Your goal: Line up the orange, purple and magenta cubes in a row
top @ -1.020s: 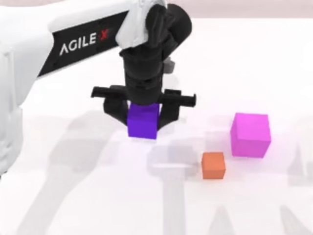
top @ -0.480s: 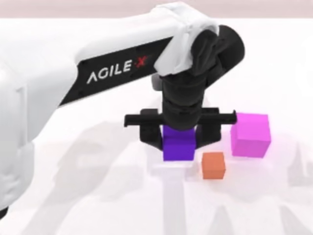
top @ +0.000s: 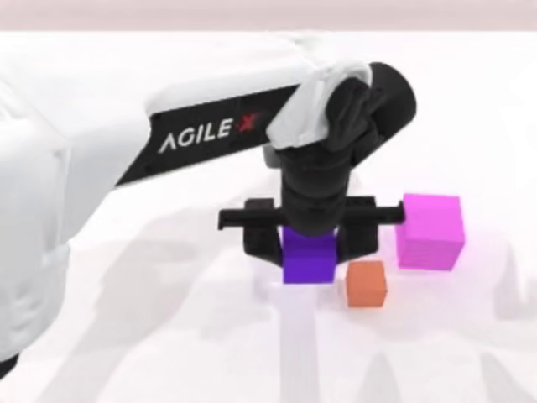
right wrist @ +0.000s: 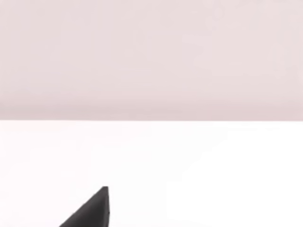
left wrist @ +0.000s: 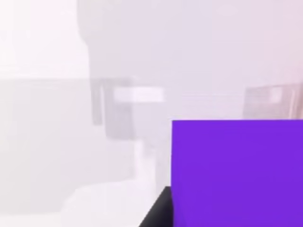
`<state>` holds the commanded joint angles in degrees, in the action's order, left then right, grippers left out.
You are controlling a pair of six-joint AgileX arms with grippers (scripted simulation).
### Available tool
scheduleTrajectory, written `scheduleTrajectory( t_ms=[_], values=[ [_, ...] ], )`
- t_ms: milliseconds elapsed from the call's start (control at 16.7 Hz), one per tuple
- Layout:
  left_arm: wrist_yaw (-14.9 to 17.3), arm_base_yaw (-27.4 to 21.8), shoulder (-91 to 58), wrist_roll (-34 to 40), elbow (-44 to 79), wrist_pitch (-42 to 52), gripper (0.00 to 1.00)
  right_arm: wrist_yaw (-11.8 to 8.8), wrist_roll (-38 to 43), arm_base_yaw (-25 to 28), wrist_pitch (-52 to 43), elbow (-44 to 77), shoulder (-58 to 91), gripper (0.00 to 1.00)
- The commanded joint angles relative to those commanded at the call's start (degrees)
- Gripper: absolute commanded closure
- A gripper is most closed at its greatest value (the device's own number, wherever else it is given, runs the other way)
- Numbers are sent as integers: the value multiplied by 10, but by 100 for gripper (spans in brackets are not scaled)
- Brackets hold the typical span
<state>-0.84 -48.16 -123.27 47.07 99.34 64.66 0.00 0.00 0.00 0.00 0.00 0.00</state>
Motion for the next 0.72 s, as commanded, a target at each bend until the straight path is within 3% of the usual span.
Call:
scheduleTrajectory(
  t_ms=[240,540,720],
  values=[
    [0,2,-20,0,-55,-70,100,0,0,0,0,0,0,0],
    [0,2,-24,0,-64,-81,100,0,0,0,0,0,0,0],
    [0,2,-24,0,-64,-81,77,0,0,0,0,0,0,0]
  ],
)
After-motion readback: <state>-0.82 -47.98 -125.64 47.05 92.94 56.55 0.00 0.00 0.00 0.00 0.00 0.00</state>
